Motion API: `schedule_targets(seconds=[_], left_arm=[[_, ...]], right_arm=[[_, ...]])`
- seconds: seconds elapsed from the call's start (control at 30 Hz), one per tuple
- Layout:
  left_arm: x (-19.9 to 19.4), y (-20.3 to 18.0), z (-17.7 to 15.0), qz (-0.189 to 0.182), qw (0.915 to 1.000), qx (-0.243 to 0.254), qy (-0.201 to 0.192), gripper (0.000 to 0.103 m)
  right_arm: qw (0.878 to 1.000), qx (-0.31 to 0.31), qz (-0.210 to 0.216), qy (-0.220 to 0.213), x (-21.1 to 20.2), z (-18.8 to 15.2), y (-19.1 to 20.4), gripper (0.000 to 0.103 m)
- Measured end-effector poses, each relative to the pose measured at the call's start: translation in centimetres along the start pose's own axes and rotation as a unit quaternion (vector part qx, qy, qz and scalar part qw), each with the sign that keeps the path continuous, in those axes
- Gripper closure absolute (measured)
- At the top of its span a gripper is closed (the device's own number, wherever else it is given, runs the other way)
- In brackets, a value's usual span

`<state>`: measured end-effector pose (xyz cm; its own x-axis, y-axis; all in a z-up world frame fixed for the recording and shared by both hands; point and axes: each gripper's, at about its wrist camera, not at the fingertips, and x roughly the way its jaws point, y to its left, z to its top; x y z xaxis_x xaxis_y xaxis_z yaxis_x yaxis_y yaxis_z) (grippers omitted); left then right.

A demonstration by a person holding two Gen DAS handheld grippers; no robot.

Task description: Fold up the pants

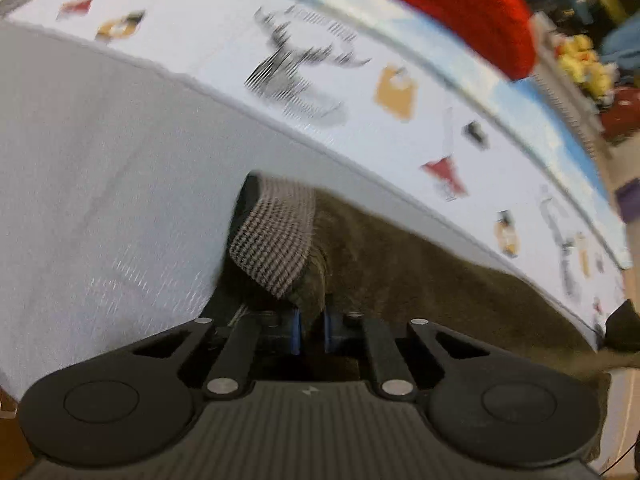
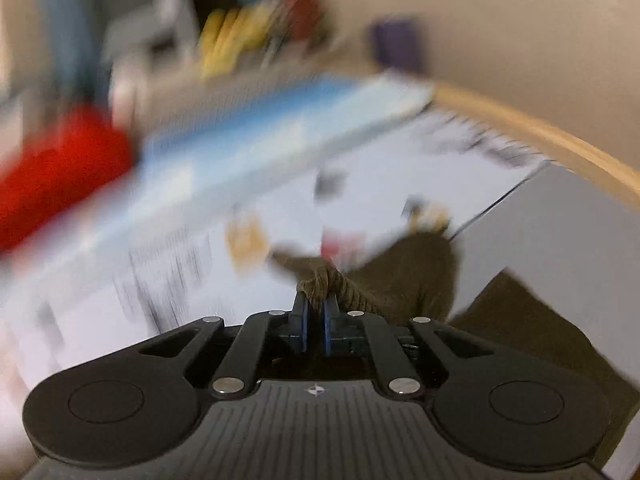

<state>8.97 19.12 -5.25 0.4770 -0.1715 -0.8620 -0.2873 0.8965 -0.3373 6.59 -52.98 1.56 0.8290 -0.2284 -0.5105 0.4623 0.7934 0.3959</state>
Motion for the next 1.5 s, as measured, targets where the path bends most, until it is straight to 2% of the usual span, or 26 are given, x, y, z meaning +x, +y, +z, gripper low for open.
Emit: schedule_targets(seconds=[0.07,0.13,0.2,0.27,0.33,0.37,0.43,0.47,0.5,0.53,0.57,0.63,0.7,0.77,0.83,0.87,0.9,0.93,0.97,1.03,1.13,1.17,1.23,1.3,1.43,1.5], left_arm=[[-1.9,-0.2,-0.4,-0.044,0.9988,0.007,-0.019,0.092],[-3.0,-0.3,-0.9,-0.052,0.9980,0.027,-0.022,0.092],[-2.7,-0.1,-1.4,-0.032,0.9984,0.047,0.006,0.092],[-1.5,0.6,-1.5,-0.010,0.9972,0.056,0.049,0.092],[-0.4,1.2,-1.8,-0.014,0.9946,0.058,0.085,0.091],[-0.2,1.4,-1.8,-0.009,0.9938,0.063,0.092,0.089],[0.0,1.8,-1.7,-0.013,0.9939,0.051,0.097,0.083],[0.0,2.2,-1.7,-0.019,0.9943,0.037,0.098,0.079],[0.1,2.5,-1.5,-0.023,0.9946,0.023,0.099,0.067],[0.2,2.7,-1.3,-0.024,0.9948,0.012,0.099,0.056],[0.3,2.7,-1.2,-0.024,0.9947,0.003,0.100,0.053],[0.7,2.8,-1.1,-0.016,0.9949,-0.009,0.099,0.045],[1.1,3.0,-0.8,0.000,0.9954,-0.018,0.094,0.043],[1.3,3.3,-0.5,0.011,0.9952,-0.032,0.092,0.043],[1.4,3.5,-0.3,0.012,0.9952,-0.041,0.088,0.045],[1.4,3.6,-0.2,0.015,0.9954,-0.039,0.086,0.046],[1.4,3.5,-0.1,0.021,0.9957,-0.034,0.083,0.054],[1.5,3.4,-0.1,0.027,0.9960,-0.028,0.081,0.062],[1.4,3.3,-0.1,0.028,0.9964,-0.020,0.078,0.067],[0.5,2.9,-0.2,0.025,0.9977,-0.002,0.063,0.076],[-2.2,2.4,-0.3,0.004,0.9996,0.019,0.020,0.079],[-3.2,2.5,-0.5,-0.008,0.9998,0.019,0.007,0.079],[-4.3,2.9,-0.9,-0.013,0.9997,0.022,0.001,0.079],[-4.1,3.5,-1.6,-0.006,0.9993,0.026,0.028,0.078],[-1.2,4.1,-2.6,0.033,0.9906,0.068,0.114,0.076],[-0.9,3.9,-3.0,0.045,0.9866,0.088,0.130,0.068]], right_arm=[[0.999,0.043,0.001,-0.016,-2.9,0.5,-2.6,0.097],[0.997,0.068,-0.018,0.012,-4.5,-0.1,-5.4,0.097],[0.991,0.095,-0.047,0.086,-4.4,-1.7,-8.5,0.096],[0.966,0.123,-0.080,0.213,-2.7,-4.3,-12.4,0.095],[0.943,0.172,-0.102,0.267,-2.1,-5.9,-15.9,0.092],[0.942,0.176,-0.105,0.267,-2.1,-5.8,-17.0,0.092],[0.953,0.154,-0.119,0.234,-2.6,-4.6,-18.2,0.089],[0.959,0.150,-0.123,0.208,-2.9,-3.7,-18.7,0.081],[0.963,0.153,-0.121,0.188,-3.1,-3.3,-19.1,0.075],[0.964,0.159,-0.120,0.174,-3.1,-2.9,-19.5,0.061],[0.964,0.168,-0.123,0.166,-2.9,-2.6,-20.0,0.056],[0.958,0.185,-0.138,0.168,-2.0,-2.6,-20.9,0.056],[0.949,0.199,-0.164,0.181,-0.8,-3.2,-21.4,0.056],[0.944,0.210,-0.173,0.186,0.0,-3.6,-21.7,0.057],[0.948,0.192,-0.180,0.180,-0.1,-3.7,-21.5,0.058],[0.950,0.177,-0.187,0.176,0.0,-3.6,-21.1,0.064],[0.952,0.163,-0.197,0.170,0.1,-3.6,-21.0,0.071],[0.953,0.153,-0.204,0.164,0.0,-3.4,-21.0,0.090],[0.955,0.147,-0.204,0.159,-0.2,-3.3,-20.9,0.096],[0.962,0.133,-0.199,0.130,-1.1,-2.5,-20.2,0.097],[0.981,0.106,-0.154,0.045,-4.4,-0.3,-18.1,0.098],[0.984,0.107,-0.143,0.015,-5.8,0.3,-17.7,0.098],[0.984,0.106,-0.142,-0.003,-7.1,0.7,-17.8,0.098],[0.977,0.109,-0.180,0.030,-6.2,0.1,-19.0,0.098],[0.945,0.089,-0.257,0.183,-2.4,-3.4,-22.0,0.097],[0.942,0.078,-0.261,0.193,-2.3,-4.0,-22.6,0.096]])
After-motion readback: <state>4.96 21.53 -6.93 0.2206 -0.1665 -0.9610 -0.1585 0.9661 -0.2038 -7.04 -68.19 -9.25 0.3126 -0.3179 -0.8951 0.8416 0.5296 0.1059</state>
